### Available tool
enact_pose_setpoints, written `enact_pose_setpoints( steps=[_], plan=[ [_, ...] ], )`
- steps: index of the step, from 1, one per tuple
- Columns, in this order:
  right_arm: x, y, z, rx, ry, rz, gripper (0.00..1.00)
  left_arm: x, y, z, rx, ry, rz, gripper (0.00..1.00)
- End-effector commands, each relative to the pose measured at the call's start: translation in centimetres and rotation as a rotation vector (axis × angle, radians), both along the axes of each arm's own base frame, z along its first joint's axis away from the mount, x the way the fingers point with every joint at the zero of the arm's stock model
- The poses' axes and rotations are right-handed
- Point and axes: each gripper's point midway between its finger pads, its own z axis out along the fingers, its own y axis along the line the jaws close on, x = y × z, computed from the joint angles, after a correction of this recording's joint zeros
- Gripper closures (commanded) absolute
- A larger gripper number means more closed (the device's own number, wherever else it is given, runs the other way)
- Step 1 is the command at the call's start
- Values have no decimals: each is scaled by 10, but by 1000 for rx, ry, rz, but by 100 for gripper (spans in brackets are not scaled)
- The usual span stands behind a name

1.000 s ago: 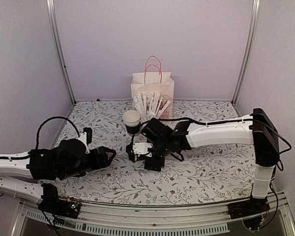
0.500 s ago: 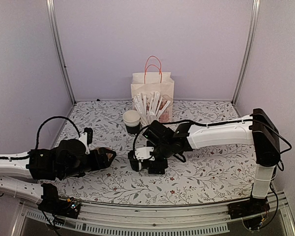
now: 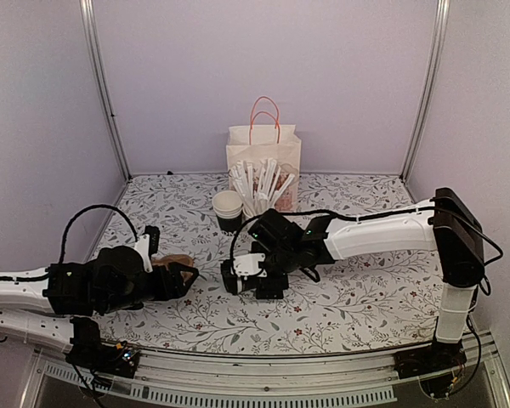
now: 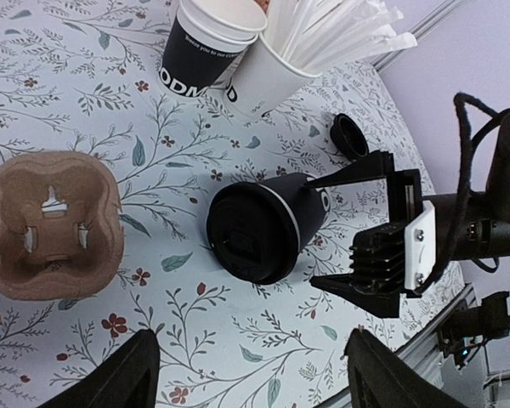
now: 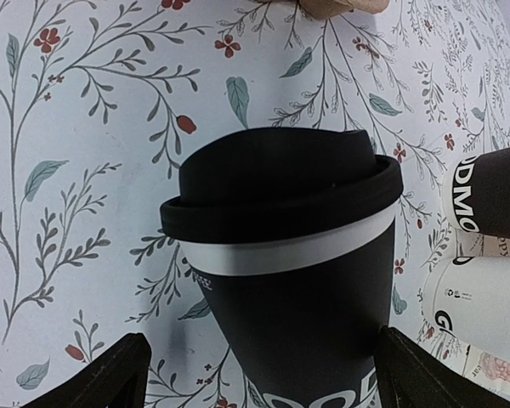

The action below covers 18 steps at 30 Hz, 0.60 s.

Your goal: Pack the takeout coffee

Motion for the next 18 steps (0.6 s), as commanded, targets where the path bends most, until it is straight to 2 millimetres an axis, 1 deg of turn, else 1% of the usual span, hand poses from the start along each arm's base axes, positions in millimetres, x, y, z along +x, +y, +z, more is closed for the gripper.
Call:
enact_pose_setpoints(
  steps=[1,3,4,6,8,10,12,14,17,18],
  plan=[
    [-14,-14,-6,-61,48,29,6,1,2,-2,-1,-7,-4,22],
    [-14,-14,7,-50,41,30,6,1,2,-2,1,-7,-4,22],
    [-14,-15,17,-40,35,30,6,1,2,-2,0,-7,-5,22],
    [-10,-19,31,-38,-2,16,6,1,2,-1,-1,-10,-3,22],
    [-7,-22,41,-27,-45,25,4,2,3,-1,1,-12,-1,23],
    [-3,-23,45,-22,-82,43,3,2,3,-2,3,-14,-4,23],
    [2,-21,42,-28,-92,58,2,1,3,-4,6,-12,-7,23],
    [6,-18,35,-30,-73,71,2,0,2,-4,7,-11,-15,22],
    [12,-16,16,-66,-39,80,1,-2,0,-3,5,-8,-31,23],
    [7,-15,6,-82,-7,103,1,-2,0,-3,4,-7,-36,23]
  ],
)
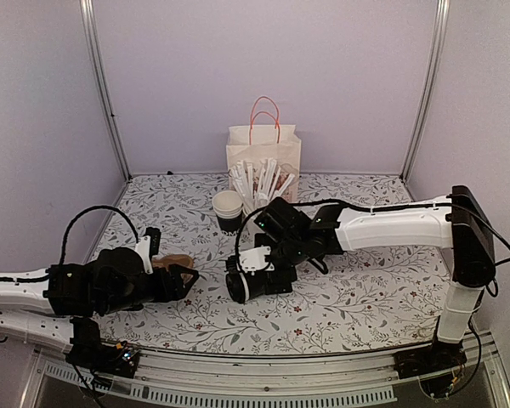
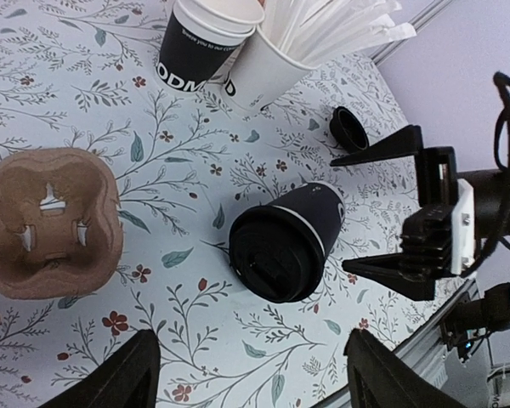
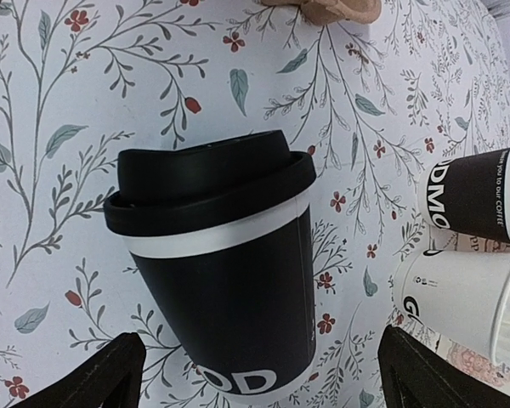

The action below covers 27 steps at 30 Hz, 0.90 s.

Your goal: Pack the takeout coffee

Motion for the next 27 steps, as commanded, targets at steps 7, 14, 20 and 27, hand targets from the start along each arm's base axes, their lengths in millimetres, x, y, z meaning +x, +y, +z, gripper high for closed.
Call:
enact_pose_setpoints(
  steps=[7,14,20,27],
  plan=[
    [-12,2,-50,-89,147,77,1,-1,0,2,3,-16,-31,23],
    [-20,2,-68,-90,211,68,5,-2,-15,3,37,-92,-132,22],
    [-28,5,-58,10,308,29,18,-7,-27,7,46,-185,-244,22],
    [-49,-7,-26,133,396,55,25,-13,-41,33,-25,-263,-320,21]
  ],
)
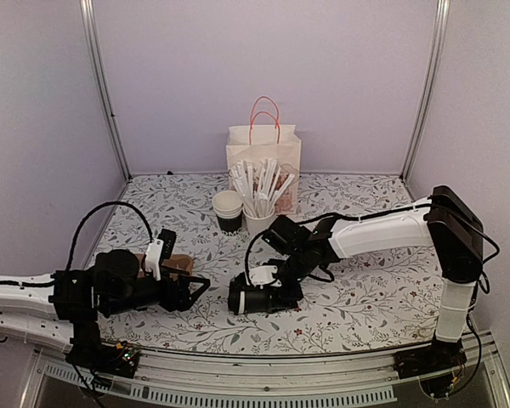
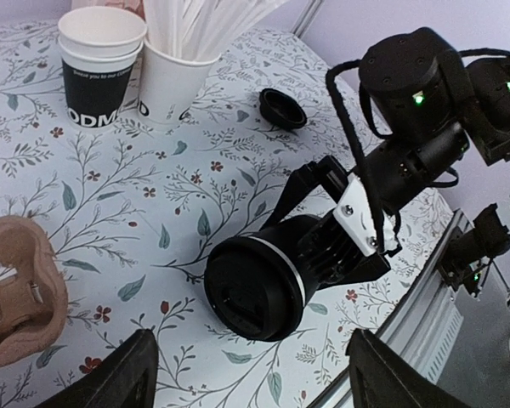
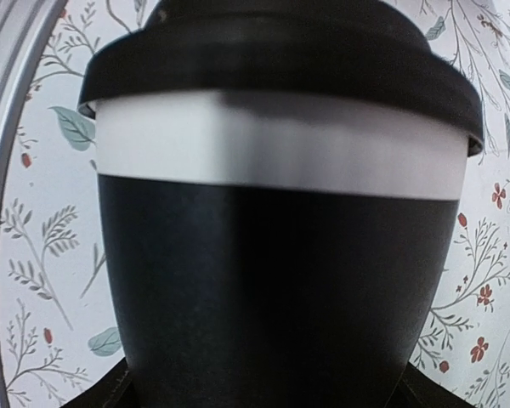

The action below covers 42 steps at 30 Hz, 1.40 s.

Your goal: Pack the takeout coffee

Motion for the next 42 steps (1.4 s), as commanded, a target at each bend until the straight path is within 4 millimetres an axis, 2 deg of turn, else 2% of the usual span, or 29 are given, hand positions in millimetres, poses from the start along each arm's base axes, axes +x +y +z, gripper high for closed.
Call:
enact_pose_setpoints(
  steps=[1,2,4,9,11,15,17,27,36,37,38,39,42],
  plan=[
    [-15,2,48,166,75,5,26,-5,-17,34,-92,-94,-102,20],
    [-21,-1,51,186,108,13,27,-7,-21,39,-97,-106,-127,20],
    [-32,-5,75,263,153,36,27,-13,-28,50,-100,-136,-185,21],
    [-63,-15,119,396,238,123,27,-31,-44,88,-107,-252,-349,21],
    [-70,-19,131,428,244,142,27,-38,-49,101,-118,-286,-401,22],
    [-71,-23,141,451,214,143,27,-49,-63,115,-128,-289,-492,22],
    [-72,-25,144,461,204,145,27,-48,-69,109,-76,-261,-496,22],
    [-74,-29,154,486,178,157,26,-56,-102,106,24,-251,-579,22],
    [-75,-30,156,493,178,163,26,-60,-105,104,38,-234,-603,21],
    [-76,-30,156,494,180,167,26,-60,-105,103,41,-233,-599,20],
    [-76,-30,156,496,178,168,26,-59,-105,103,42,-230,-595,14],
    [-76,-30,157,496,178,169,26,-59,-105,101,45,-228,-595,2],
    [-77,-30,157,497,179,173,26,-59,-106,99,49,-223,-598,0]
  ],
)
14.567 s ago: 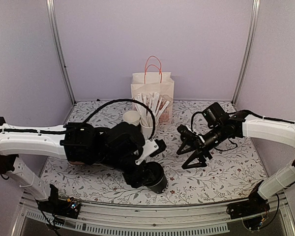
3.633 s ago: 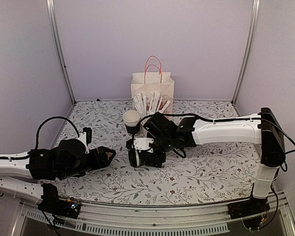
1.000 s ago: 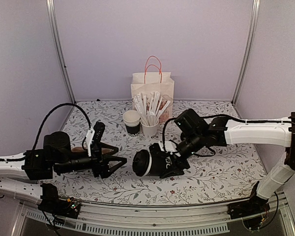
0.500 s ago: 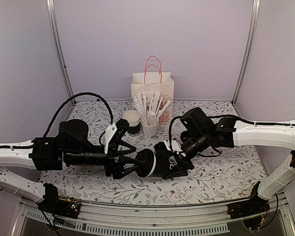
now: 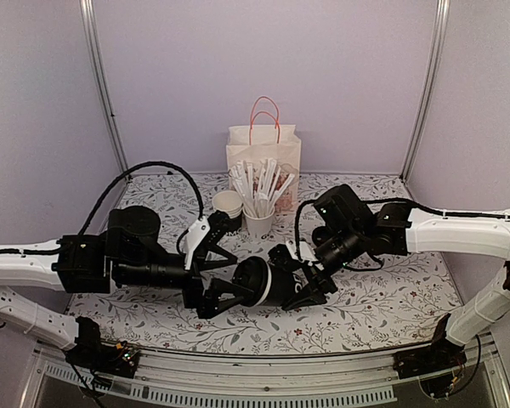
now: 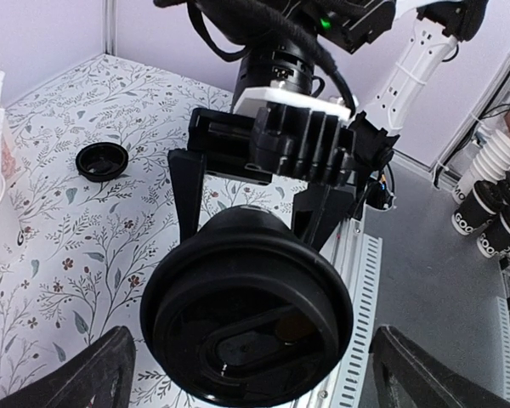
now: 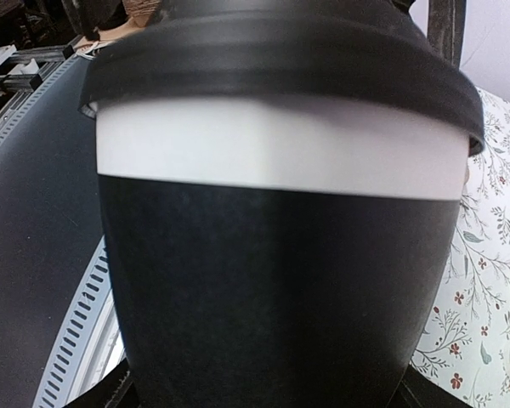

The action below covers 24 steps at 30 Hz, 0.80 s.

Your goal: Pack the takeout coffee

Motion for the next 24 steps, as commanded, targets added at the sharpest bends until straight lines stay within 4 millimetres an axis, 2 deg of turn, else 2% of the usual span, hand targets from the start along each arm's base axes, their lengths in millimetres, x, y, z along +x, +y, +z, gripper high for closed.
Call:
enact_pose_setpoints(
  steps=[1,4,13,20,24],
  plan=[
    [-4,-2,11,40,-13,19,26,-3,-4,4,2,-2,-13,0],
    [-5,-3,10,39,-13,23,26,-2,-5,3,2,-3,-11,1],
    [-4,-2,10,38,-12,24,25,-9,-12,-1,5,11,-55,20],
    [-2,-1,7,29,-11,16,25,-6,-11,-3,8,7,-44,28],
    [3,-1,2,14,-21,-8,15,-1,-6,5,-1,-8,-14,33]
  ],
)
